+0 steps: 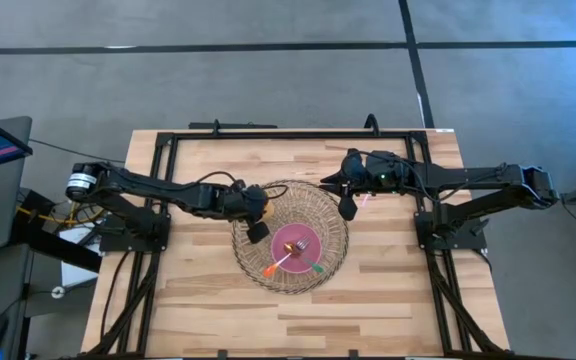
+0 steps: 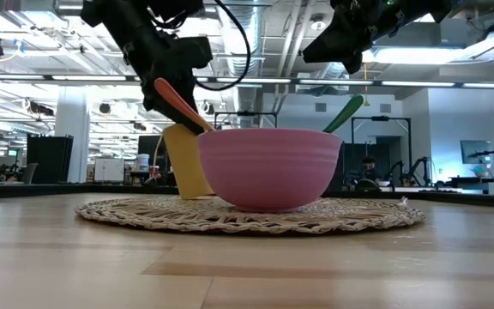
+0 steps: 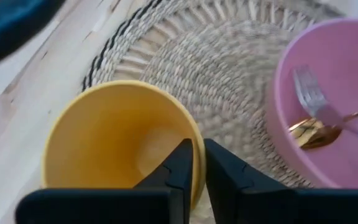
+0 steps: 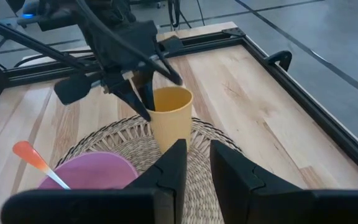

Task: Pick & Place Utensil
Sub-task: Put the yellow cup on the mat to the top left of the pink bowl, then put the pink straw into the cup

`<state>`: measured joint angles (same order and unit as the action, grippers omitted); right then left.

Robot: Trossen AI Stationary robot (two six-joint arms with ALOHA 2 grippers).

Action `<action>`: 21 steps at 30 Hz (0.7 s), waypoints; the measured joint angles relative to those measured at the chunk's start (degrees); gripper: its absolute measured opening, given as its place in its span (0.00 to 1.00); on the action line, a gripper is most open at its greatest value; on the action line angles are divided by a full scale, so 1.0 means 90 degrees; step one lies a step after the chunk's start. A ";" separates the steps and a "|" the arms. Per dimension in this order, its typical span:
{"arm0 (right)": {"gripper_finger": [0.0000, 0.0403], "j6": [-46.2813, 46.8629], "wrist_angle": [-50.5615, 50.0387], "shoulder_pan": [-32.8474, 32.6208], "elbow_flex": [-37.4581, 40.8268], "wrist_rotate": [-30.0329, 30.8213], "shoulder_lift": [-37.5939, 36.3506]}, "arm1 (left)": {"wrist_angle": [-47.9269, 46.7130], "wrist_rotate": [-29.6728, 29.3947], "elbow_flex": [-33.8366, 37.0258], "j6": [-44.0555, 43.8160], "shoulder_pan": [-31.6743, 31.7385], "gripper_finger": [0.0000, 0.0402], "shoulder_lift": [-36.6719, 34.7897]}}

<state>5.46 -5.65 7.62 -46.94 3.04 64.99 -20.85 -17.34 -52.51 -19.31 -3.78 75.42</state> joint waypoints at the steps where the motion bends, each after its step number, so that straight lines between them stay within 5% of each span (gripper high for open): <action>1: 0.16 0.0002 0.0000 0.0001 0.0000 0.0001 0.0000 | 0.0040 0.0003 0.0000 0.0000 -0.0001 0.10 -0.0018; 21: 0.16 0.0002 -0.0006 -0.0001 0.0000 0.0001 0.0000 | 0.0588 -0.0022 0.0000 0.0002 -0.0001 0.22 -0.0139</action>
<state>5.48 -5.70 7.62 -46.94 3.05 64.99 -15.55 -17.54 -52.51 -19.29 -3.79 74.17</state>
